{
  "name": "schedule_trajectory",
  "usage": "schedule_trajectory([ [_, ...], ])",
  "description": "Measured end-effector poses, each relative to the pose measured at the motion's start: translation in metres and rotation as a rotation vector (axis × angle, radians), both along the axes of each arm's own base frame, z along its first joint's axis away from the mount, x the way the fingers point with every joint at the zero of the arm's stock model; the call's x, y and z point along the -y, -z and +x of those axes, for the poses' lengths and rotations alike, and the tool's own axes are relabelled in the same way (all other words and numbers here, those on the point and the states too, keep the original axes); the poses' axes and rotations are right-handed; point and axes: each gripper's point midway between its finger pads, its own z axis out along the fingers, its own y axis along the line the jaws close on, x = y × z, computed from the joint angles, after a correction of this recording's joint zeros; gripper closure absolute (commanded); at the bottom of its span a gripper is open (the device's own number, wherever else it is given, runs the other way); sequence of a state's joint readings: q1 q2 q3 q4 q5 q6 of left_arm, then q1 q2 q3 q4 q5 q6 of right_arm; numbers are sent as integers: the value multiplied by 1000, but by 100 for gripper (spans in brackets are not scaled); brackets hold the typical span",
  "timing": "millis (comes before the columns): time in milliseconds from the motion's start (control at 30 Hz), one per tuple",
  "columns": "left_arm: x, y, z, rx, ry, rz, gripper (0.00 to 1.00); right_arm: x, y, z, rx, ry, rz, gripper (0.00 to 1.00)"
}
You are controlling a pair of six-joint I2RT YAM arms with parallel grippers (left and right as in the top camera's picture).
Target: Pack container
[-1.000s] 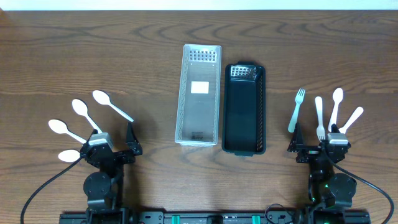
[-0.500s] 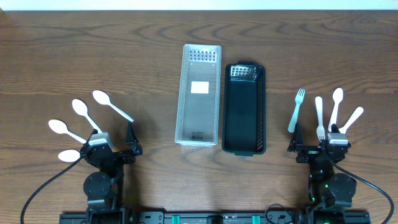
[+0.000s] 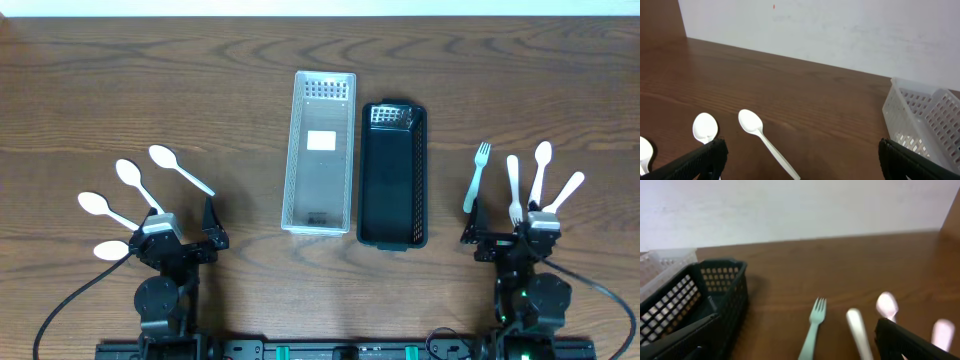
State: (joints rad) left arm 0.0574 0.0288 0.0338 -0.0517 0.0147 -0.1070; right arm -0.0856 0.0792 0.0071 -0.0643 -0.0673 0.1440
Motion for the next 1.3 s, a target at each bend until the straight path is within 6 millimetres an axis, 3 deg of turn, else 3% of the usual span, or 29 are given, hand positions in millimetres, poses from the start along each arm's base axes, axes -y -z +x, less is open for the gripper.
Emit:
schedule_trajectory([
  [133, 0, 15, -2, -87, -13, -71, 2, -9, 16, 2, -91, -47, 61, 1],
  [200, -1, 28, -5, -170, -25, -102, 2, -12, 12, 4, -117, -59, 75, 1],
  [267, -1, 29, -7, -239, -36, -120, 2, -12, -8, 9, -126, -64, 81, 1],
  [367, -1, -5, -2, -281, -43, -139, 2, -13, -45, 20, -164, -68, 91, 1],
  [467, -2, -48, 7, -305, -49, -142, 2, -12, -62, 30, -279, -67, 107, 1],
  [567, -3, -62, 13, -425, -61, -146, 2, -12, -59, 39, -480, -60, 137, 1],
  [800, -3, -31, 11, -842, -82, -151, 2, -2, -38, 58, -941, 6, 160, 1],
  [1000, -4, -12, 15, -996, -88, -150, 2, 6, -19, 110, -999, -10, 108, 1],
  [1100, -4, -3, 17, -1032, -90, -151, 2, 10, 3, 122, -1041, 9, 110, 1],
  [1300, -4, 4, 20, -1057, -91, -151, 2, 18, 58, 120, -1198, 99, 145, 1],
])
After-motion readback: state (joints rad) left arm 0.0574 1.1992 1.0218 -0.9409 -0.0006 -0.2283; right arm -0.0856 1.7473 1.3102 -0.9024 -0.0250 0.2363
